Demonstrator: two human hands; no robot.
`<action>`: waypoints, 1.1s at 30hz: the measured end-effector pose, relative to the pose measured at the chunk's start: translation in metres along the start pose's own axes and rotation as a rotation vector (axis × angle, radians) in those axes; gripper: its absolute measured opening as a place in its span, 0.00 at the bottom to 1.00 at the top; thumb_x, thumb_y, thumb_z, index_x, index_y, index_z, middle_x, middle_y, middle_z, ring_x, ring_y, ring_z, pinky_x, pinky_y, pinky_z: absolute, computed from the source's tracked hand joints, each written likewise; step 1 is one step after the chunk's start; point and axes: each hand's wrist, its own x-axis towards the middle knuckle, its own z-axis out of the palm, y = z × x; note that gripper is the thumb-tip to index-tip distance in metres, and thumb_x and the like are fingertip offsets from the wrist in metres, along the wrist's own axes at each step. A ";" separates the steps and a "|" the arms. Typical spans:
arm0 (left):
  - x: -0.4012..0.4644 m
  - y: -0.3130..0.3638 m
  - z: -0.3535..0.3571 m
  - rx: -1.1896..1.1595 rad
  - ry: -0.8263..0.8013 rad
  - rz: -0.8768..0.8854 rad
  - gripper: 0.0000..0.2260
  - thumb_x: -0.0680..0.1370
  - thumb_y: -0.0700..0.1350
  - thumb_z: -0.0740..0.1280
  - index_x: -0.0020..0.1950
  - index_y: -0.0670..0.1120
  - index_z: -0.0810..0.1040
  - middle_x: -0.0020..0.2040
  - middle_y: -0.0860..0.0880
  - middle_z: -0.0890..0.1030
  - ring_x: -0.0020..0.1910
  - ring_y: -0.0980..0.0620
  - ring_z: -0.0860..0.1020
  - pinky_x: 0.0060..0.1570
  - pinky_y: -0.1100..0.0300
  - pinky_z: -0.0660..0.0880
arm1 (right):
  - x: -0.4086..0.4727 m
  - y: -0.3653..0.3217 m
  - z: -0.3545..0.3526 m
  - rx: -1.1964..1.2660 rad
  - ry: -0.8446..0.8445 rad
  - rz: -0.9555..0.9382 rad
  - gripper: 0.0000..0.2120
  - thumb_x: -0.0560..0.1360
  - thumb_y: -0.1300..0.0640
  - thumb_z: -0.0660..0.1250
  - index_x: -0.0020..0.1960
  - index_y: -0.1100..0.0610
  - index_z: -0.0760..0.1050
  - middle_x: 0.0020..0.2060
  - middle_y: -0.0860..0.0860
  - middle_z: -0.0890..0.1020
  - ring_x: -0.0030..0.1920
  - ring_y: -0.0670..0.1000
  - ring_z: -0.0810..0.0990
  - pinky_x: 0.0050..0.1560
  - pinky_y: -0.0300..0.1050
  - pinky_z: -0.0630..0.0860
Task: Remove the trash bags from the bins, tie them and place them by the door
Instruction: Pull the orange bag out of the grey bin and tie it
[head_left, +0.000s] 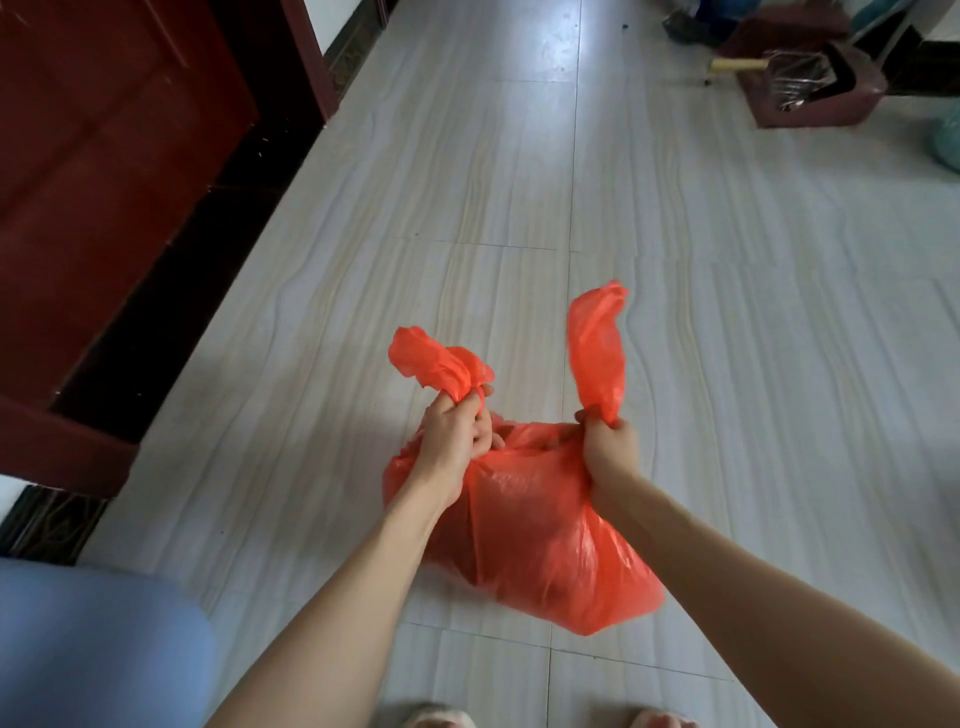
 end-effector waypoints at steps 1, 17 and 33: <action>0.001 0.001 -0.002 0.019 -0.037 -0.019 0.10 0.80 0.41 0.55 0.38 0.46 0.68 0.20 0.56 0.59 0.17 0.59 0.57 0.27 0.65 0.65 | 0.000 -0.003 -0.001 0.097 0.018 0.007 0.10 0.79 0.62 0.53 0.41 0.58 0.69 0.23 0.50 0.80 0.28 0.50 0.77 0.30 0.39 0.74; 0.007 -0.003 0.001 -0.026 0.283 -0.072 0.07 0.80 0.41 0.59 0.57 0.42 0.69 0.40 0.46 0.78 0.35 0.49 0.75 0.37 0.61 0.76 | 0.004 -0.018 0.003 0.145 -0.344 0.059 0.14 0.76 0.69 0.48 0.37 0.57 0.64 0.29 0.52 0.64 0.17 0.44 0.64 0.34 0.42 0.67; 0.000 0.003 0.006 0.510 -0.073 0.030 0.07 0.73 0.43 0.70 0.37 0.46 0.74 0.34 0.46 0.82 0.32 0.49 0.80 0.38 0.56 0.76 | -0.001 -0.025 0.000 0.107 -0.742 0.112 0.08 0.76 0.63 0.58 0.42 0.62 0.75 0.21 0.51 0.74 0.28 0.52 0.75 0.36 0.46 0.76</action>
